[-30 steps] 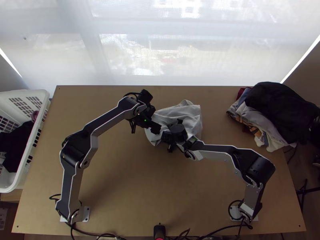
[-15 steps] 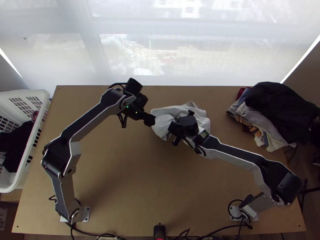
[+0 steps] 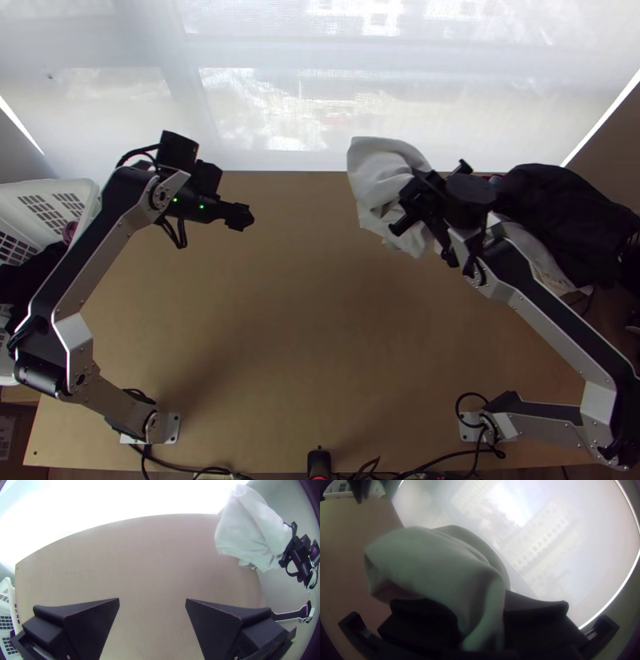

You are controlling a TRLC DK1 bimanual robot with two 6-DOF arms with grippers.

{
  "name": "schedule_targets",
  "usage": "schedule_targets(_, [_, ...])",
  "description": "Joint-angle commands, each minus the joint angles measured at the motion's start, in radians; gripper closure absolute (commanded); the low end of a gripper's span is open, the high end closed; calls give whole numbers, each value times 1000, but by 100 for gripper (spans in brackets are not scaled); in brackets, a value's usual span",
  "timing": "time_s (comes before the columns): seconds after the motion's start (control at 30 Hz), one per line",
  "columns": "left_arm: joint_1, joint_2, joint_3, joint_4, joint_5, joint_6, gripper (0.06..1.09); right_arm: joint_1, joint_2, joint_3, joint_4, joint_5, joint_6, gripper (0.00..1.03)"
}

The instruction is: Fold the t-shirt

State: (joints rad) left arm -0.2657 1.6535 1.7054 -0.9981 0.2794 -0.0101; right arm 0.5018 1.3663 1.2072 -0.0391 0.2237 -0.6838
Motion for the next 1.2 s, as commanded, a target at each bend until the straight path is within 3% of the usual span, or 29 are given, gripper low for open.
schedule_targets(0.0, [95,-138,-119,-7,1,-2,12,-220,-128,61,-33,-35,12,100])
schedule_targets(0.27, [103,-215,-230,-4,1,-4,12,-663,-173,89,-35,-253,55,100])
schedule_targets(0.6, [131,-264,-302,0,1,-1,12,-1174,-21,281,-27,-508,139,100])
schedule_targets(0.87, [135,-271,-337,6,3,-2,12,-1330,143,407,-15,-587,138,100])
schedule_targets(1.17, [166,-291,-365,9,3,1,12,-1264,205,198,28,-586,167,100])
